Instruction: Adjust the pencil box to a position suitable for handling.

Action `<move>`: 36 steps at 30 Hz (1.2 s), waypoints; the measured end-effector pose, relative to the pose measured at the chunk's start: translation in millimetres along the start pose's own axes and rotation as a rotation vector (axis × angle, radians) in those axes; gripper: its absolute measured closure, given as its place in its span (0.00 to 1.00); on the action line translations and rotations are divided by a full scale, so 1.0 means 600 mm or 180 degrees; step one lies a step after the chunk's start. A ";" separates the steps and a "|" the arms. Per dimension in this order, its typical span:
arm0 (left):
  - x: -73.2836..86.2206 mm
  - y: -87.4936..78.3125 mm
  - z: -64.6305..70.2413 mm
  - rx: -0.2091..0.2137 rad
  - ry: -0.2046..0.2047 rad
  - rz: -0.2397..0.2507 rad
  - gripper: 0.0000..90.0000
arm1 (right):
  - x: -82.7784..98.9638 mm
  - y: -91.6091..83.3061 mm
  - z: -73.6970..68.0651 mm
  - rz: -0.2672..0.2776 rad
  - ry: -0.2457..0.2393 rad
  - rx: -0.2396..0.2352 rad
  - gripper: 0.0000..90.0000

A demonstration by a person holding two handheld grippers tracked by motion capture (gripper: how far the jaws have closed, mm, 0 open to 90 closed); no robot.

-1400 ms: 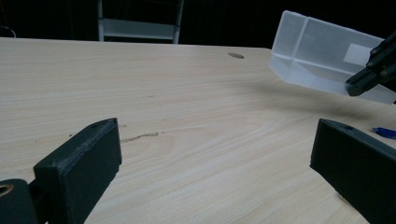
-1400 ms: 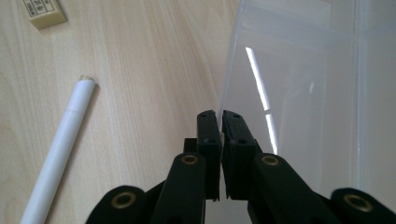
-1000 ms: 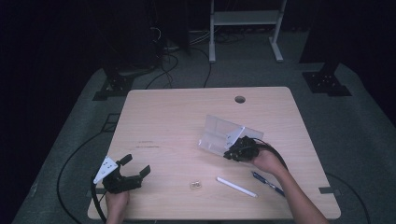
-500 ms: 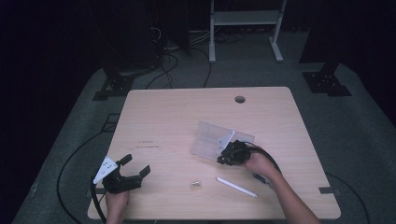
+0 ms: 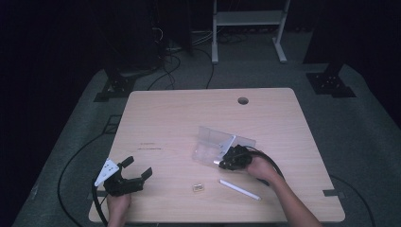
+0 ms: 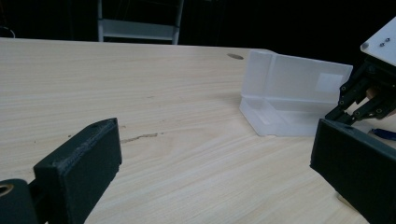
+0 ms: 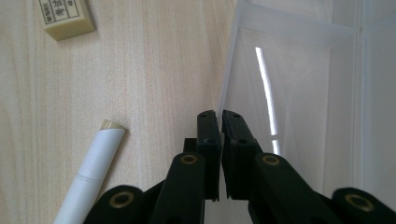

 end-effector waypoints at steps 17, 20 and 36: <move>0.001 0.000 -0.001 -0.0005 -0.0003 0.0002 0.01 | 0.006 -0.060 0.002 0.0338 0.0356 -0.0070 0.64; 0.001 0.000 -0.002 -0.0011 -0.0007 -0.0009 0.01 | 0.009 -0.067 0.001 0.0394 0.0425 -0.0082 0.61; 0.003 -0.002 -0.002 -0.0036 0.0002 -0.0023 0.01 | 0.055 -0.090 -0.016 0.0591 0.0781 -0.0115 0.42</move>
Point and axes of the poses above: each handheld gripper's, and its own axes: y roughly forward along the jaws, x roughly out of its underside, z roughly to its right, the point moved 7 cm from there along y, roughly forward along the jaws, and after that the axes turned 13 degrees about -z, right-handed, at the moved point
